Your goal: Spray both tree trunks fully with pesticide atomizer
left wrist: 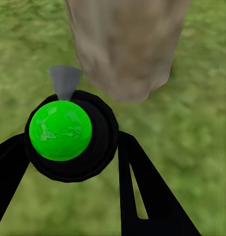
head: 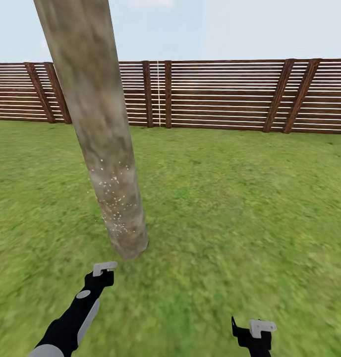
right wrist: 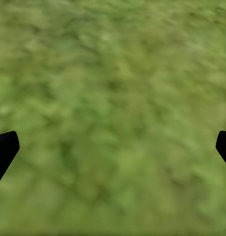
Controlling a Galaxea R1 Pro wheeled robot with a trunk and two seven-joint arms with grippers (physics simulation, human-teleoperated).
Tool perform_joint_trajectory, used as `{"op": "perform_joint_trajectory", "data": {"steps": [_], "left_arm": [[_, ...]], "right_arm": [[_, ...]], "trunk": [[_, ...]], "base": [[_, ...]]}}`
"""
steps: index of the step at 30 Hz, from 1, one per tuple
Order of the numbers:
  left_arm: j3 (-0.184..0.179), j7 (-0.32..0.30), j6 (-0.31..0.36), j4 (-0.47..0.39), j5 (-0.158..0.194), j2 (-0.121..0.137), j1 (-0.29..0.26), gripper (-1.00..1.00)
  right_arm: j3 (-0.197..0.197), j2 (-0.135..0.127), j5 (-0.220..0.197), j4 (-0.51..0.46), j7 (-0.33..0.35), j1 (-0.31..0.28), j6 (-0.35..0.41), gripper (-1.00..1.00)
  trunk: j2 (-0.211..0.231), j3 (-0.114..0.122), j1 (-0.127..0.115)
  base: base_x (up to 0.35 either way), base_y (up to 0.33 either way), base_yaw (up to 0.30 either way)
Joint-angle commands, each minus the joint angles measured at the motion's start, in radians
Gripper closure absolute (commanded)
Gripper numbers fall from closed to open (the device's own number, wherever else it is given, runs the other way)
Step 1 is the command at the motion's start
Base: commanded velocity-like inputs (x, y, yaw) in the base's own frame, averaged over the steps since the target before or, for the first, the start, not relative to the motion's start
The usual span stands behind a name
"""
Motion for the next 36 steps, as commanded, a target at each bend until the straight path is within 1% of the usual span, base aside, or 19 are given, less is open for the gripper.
{"op": "perform_joint_trajectory", "data": {"steps": [1,6,14,31,36], "left_arm": [[0.0,0.0,0.0,0.0,-0.001,0.0,0.0,1.0],[0.001,0.004,-0.001,0.001,-0.001,0.0,0.0,1.0],[0.001,0.006,0.0,0.001,0.001,0.0,0.0,1.0],[0.001,0.008,0.0,0.001,-0.001,-0.008,-0.002,1.0],[0.001,0.009,0.0,0.001,-0.001,-0.008,-0.002,1.0]], "right_arm": [[0.0,0.0,0.0,0.0,-0.001,0.0,0.0,-1.0],[-0.001,0.001,-0.004,-0.001,-0.003,-0.001,0.0,-1.0],[-0.002,0.003,-0.004,0.0,-0.003,-0.001,0.0,-1.0],[-0.002,0.007,-0.004,0.0,-0.003,-0.001,-0.001,-1.0],[-0.002,0.007,-0.004,0.0,-0.003,0.0,-0.002,-1.0]], "trunk": [[0.0,0.0,0.0],[0.0,0.0,0.0],[0.0,0.0,0.0],[0.0,0.0,0.0],[0.0,0.0,0.0]], "base": [[0.0,0.0,0.0],[-0.027,-0.023,0.0],[-0.191,-0.163,0.0],[-0.006,-0.268,0.002],[0.009,-0.272,0.203]]}}
